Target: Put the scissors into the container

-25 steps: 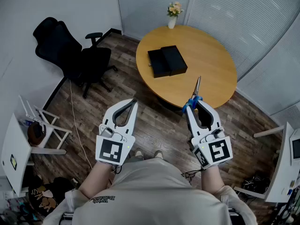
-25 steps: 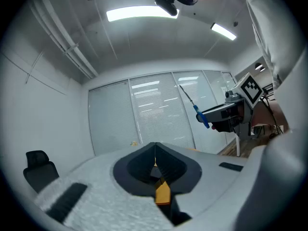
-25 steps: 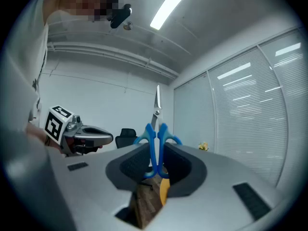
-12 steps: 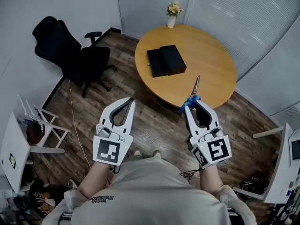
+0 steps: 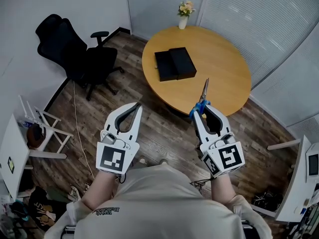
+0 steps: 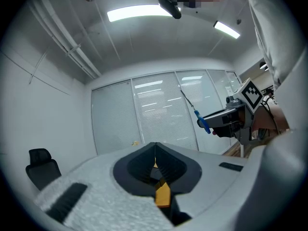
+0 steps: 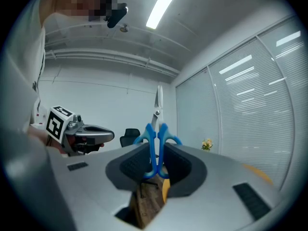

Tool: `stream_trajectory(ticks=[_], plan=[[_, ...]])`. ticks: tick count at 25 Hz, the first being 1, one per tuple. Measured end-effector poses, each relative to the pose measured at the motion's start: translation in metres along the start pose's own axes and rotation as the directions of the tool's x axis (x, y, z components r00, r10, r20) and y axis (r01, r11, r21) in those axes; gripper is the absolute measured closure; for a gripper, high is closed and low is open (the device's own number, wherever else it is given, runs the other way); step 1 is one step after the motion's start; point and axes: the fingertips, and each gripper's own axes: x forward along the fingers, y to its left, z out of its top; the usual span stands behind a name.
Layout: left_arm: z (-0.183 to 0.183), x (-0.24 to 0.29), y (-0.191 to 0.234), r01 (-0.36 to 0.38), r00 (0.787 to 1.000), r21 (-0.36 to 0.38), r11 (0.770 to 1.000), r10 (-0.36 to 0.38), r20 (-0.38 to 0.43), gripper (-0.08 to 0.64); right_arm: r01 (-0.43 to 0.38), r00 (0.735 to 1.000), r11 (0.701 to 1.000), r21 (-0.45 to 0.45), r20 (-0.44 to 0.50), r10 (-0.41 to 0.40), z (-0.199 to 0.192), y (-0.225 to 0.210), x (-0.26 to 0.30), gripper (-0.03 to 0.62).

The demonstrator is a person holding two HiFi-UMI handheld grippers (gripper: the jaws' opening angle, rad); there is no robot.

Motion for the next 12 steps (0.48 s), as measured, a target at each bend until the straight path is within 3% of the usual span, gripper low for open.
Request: stream_trajectory(ticks=[5,12], plan=[[0.008,0.010,-0.001,-0.058,0.998,0.009,0.998,0.058,0.006,0.538,-0.021,1.000,1.000,0.004,0.001,0.021,-0.004,-0.016,-0.005,0.492],[0.006,0.025,-0.016,-0.072,0.997,0.011,0.997,0.072,-0.007,0.538,-0.021,0.999,1.000,0.011,0.035,0.021,-0.003,-0.043,-0.013,0.492]])
